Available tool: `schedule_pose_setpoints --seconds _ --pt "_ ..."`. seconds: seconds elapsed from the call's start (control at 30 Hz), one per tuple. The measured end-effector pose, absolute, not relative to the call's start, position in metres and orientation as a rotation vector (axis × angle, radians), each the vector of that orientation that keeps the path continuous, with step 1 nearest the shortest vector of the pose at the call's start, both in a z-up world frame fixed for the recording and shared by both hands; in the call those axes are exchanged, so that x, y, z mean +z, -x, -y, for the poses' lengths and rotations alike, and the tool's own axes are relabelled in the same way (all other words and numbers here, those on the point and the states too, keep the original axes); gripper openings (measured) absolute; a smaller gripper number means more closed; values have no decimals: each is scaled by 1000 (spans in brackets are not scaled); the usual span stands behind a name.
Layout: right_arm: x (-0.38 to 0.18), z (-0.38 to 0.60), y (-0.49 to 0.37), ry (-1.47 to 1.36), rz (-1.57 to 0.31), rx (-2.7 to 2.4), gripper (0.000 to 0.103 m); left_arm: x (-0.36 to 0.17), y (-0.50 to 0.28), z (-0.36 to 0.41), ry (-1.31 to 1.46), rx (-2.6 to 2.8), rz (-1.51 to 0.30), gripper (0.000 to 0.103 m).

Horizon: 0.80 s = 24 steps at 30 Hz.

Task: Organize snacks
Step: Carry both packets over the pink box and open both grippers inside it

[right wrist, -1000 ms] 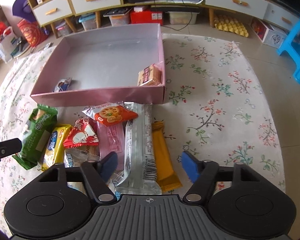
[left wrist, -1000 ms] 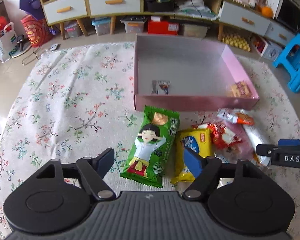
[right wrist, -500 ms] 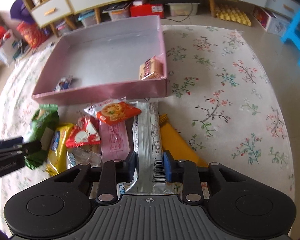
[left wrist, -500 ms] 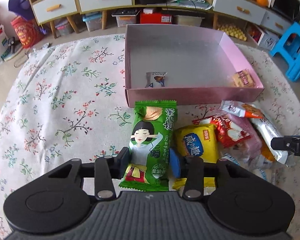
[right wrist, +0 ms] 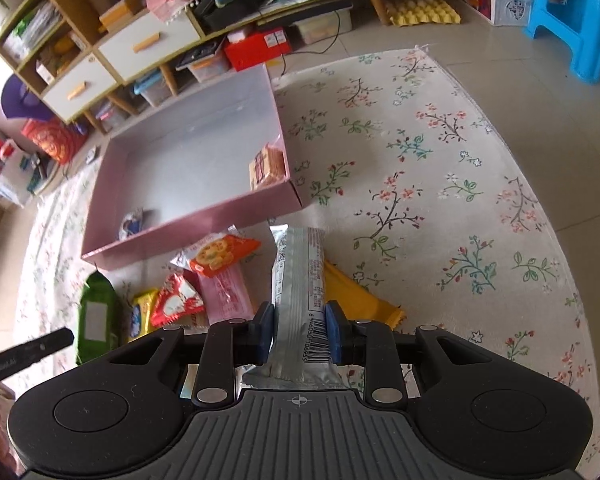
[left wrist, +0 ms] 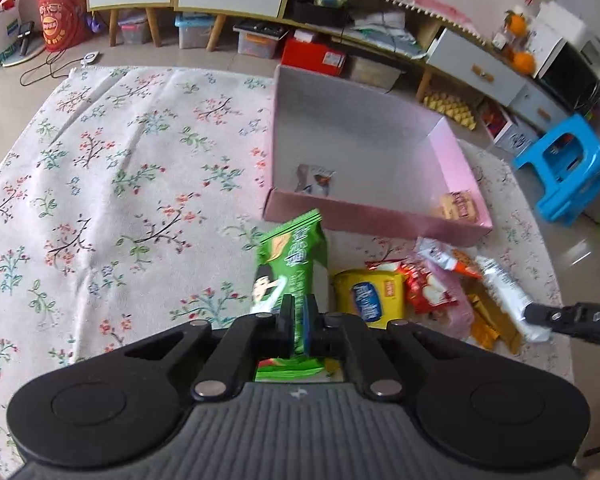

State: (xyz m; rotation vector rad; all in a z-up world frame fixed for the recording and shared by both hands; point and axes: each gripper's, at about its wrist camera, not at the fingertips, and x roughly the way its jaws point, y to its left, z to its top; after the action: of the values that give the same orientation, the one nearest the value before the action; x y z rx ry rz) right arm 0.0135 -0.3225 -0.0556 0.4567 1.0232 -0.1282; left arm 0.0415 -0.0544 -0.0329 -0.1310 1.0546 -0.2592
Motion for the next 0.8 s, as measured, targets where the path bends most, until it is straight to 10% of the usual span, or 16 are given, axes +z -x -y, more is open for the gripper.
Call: schedule_pose_setpoints --seconds 0.23,0.4,0.8 --pt "-52 316 -15 -452 -1005 -110 26 -45 -58 63 98 -237 -1070 62" --pt "-50 314 -14 -442 -996 -109 25 -64 -63 73 52 -238 -1133 45" --pt "-45 323 -10 -494 -955 -119 25 -31 -40 57 124 -272 -1034 43"
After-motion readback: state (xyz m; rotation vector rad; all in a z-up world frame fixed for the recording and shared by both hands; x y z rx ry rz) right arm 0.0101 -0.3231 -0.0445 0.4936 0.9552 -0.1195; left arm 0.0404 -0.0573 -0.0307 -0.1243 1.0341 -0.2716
